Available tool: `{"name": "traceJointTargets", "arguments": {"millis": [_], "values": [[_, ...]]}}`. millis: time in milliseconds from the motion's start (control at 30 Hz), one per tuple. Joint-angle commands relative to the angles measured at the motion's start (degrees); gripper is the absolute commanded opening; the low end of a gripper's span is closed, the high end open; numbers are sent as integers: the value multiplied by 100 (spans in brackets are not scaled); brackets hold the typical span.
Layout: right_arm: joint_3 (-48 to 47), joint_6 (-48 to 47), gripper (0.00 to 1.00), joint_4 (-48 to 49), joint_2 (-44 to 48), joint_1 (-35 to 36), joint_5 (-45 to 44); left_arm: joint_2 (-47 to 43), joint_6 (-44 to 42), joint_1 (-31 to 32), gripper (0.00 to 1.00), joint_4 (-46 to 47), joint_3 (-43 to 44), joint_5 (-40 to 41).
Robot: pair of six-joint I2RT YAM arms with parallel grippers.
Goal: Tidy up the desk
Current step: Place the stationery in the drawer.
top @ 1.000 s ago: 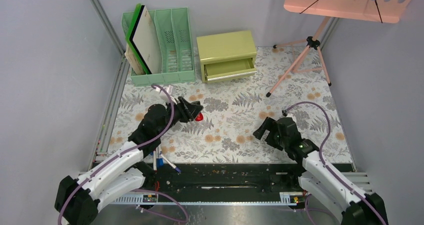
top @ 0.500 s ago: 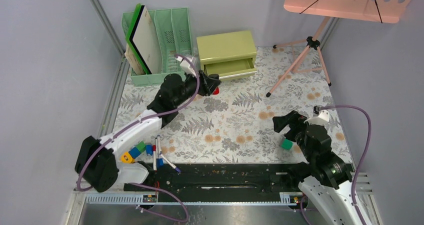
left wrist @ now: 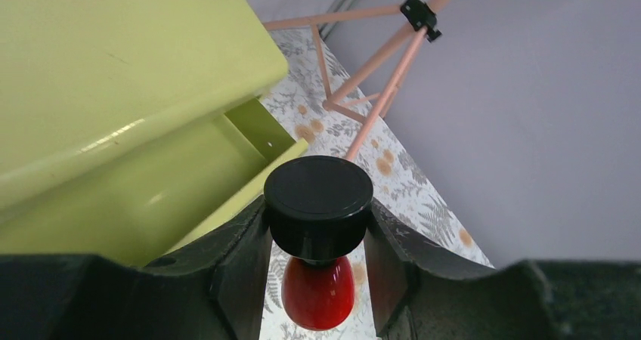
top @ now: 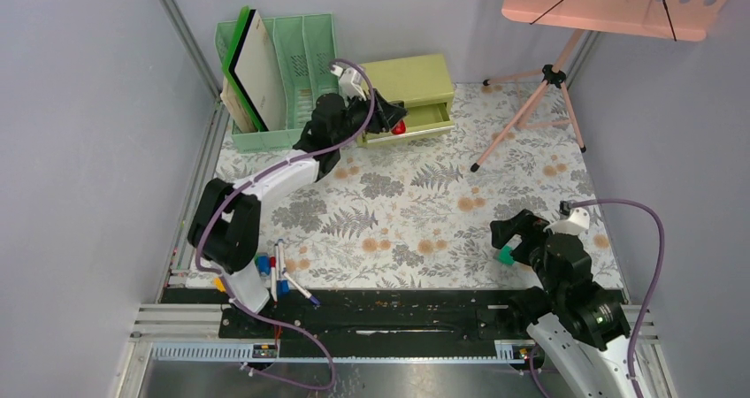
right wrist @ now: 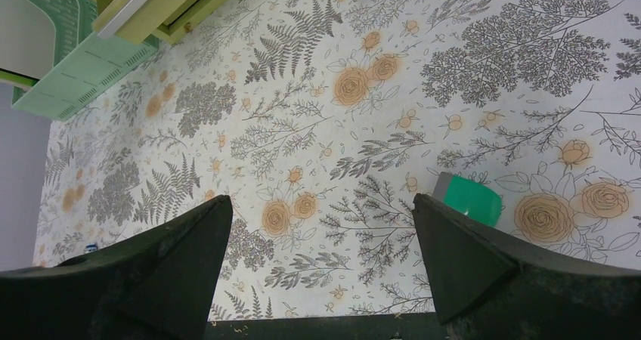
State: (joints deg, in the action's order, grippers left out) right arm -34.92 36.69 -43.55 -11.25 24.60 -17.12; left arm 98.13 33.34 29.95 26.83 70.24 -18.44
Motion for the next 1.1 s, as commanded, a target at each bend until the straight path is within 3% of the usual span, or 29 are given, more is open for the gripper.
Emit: {"name": "traceJointTargets", "arguments": {"millis": [0, 367, 700, 833, 1067], "values": [[-194, -49, 96, -187, 205, -8, -185, 206, 203, -91, 9, 590, 573, 347], [-227, -53, 96, -229, 251, -9, -48, 633, -1612, -93, 18, 375, 624, 1531], [-123, 5, 96, -179, 241, -8, 50, 915, -2598, 41, 15, 831, 484, 1768], [-96, -2, 96, -145, 288, -8, 84, 1033, -3164, 177, 15, 1025, 482, 1974], [-101, 9, 96, -165, 329, -8, 63, 1220, -3369, 283, 20, 1080, 501, 2036]]}}
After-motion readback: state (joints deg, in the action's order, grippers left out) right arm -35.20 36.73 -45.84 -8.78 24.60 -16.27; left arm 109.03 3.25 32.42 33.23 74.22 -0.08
